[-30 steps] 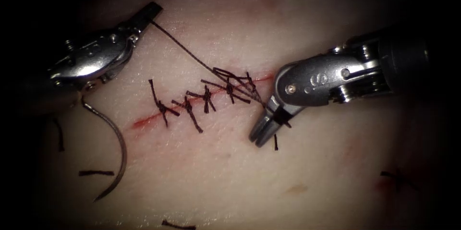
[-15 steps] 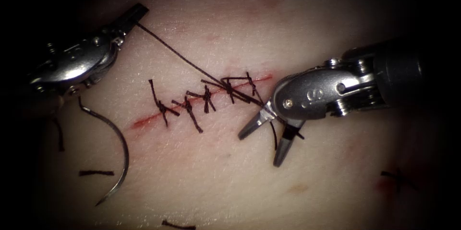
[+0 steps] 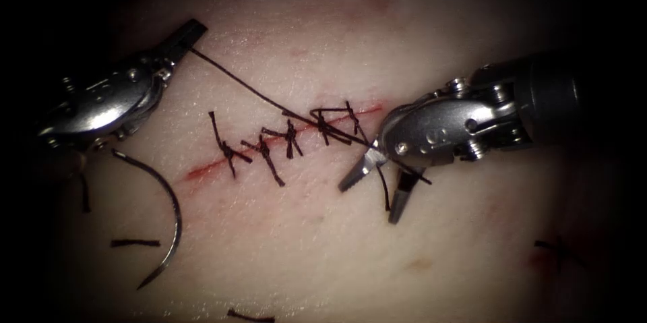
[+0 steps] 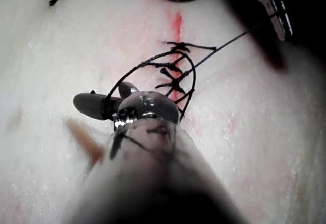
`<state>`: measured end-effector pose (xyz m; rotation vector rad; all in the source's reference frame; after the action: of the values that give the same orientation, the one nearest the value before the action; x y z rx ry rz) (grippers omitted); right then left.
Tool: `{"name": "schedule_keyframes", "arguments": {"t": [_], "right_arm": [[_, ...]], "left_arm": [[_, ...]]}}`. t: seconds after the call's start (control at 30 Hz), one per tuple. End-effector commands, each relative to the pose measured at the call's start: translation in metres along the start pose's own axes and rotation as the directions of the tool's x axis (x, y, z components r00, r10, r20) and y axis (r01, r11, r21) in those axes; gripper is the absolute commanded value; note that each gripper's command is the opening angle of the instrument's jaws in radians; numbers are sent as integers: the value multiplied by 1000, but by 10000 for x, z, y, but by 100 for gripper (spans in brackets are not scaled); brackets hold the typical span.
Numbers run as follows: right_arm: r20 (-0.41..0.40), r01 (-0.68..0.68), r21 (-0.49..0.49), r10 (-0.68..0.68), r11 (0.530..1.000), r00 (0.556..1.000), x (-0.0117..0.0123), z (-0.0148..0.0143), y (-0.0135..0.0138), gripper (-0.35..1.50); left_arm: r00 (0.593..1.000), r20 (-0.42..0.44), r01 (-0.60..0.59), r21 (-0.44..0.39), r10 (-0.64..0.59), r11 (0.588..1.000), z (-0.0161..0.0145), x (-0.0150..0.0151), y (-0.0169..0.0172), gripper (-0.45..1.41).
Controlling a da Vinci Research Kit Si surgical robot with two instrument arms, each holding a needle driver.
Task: Wound Closure
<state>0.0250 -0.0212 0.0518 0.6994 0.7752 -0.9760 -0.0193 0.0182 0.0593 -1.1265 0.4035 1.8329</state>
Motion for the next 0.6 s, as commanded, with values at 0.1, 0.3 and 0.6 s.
{"name": "schedule_keyframes", "arguments": {"t": [0.1, 0.3, 0.6], "right_arm": [[15, 12, 20, -12, 1000, 1000, -7, 2, 4, -35], [-28, -4, -27, 3, 1000, 1000, -12, -17, 5, -35], [-169, -67, -121, 45, 990, 984, -16, -40, 11, -35]], "left_arm": [[1000, -1, -4, -2, 4, 1000, -1, -2, 5, -45], [999, -29, -43, -26, 42, 999, -49, -17, 46, -45], [996, -47, -76, -107, 71, 991, -104, -37, 127, -45]]}}
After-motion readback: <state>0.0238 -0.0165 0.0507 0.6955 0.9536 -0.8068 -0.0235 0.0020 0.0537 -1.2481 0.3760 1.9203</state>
